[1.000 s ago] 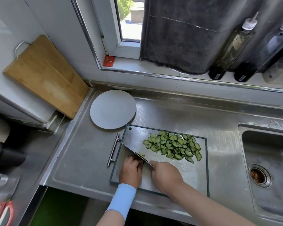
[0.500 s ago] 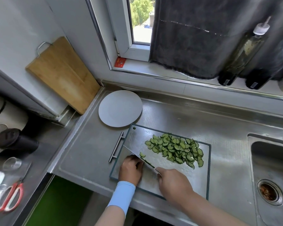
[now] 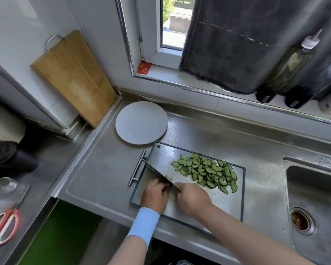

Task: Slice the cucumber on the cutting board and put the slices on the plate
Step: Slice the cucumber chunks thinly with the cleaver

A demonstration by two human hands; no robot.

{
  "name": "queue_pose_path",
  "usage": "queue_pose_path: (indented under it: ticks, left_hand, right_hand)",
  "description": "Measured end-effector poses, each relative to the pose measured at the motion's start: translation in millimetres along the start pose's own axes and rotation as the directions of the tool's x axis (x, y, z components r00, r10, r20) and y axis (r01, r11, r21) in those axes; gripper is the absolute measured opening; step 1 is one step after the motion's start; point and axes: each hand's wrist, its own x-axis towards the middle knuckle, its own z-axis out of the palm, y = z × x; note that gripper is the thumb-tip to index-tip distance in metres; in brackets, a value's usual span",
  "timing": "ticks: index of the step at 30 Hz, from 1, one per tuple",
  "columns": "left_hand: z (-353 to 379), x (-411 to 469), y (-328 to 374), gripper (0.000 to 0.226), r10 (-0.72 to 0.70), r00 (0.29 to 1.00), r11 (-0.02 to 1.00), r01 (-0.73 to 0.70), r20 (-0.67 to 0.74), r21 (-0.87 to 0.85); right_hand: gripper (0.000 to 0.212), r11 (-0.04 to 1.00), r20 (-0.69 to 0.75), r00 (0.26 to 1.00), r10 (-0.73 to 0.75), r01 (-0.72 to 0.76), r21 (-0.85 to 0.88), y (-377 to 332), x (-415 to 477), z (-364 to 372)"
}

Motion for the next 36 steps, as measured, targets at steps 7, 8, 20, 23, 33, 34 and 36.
queue_pose_path:
  ticks: [7,8,20,23,33,34,36]
  left_hand:
    - [-3.6,0.7,0.8,0.024,0.01,1.0,1.0,-0.01,-0.007,-0.016]
    - [-3.8,0.8,0.1,0.024,0.009,1.0,1.0,-0.009,-0.007,-0.023]
    - [-4.2,0.2,-0.4,0.025,0.026,0.999,0.999,-0.027,-0.022,-0.045]
    - [-2.5,-0.3,-2.9,0.024,0.016,1.0,0.998,-0.017,-0.014,-0.058]
    - [5.5,-4.5,-8.8,0.023,0.06,0.997,0.995,-0.063,-0.051,-0.076]
    - [5.7,-4.3,-8.5,0.022,0.056,0.997,0.996,-0.06,-0.052,-0.072]
    - [5.8,-4.8,-7.0,0.021,0.042,0.998,0.997,-0.046,-0.053,-0.063]
  right_hand:
    - [0.022,0.999,-0.065,0.997,-0.03,0.028,-0.032,2.0,-15.3,3.5]
    - [0.023,0.999,-0.068,0.997,-0.03,0.029,-0.023,3.3,-18.7,3.0]
    - [0.015,1.0,-0.054,0.999,-0.006,0.005,-0.015,17.1,-37.2,-0.9]
    - [0.024,1.0,-0.002,1.0,0.007,-0.007,0.019,10.0,-31.2,-4.7]
    - [0.02,1.0,0.008,1.0,0.008,-0.008,0.024,-4.7,-8.2,-2.4]
    - [0.019,1.0,0.006,1.0,0.005,-0.006,0.021,-4.8,-9.1,-2.1]
    - [0.016,1.0,-0.003,1.0,0.0,0.0,0.005,-4.7,-11.4,-1.7]
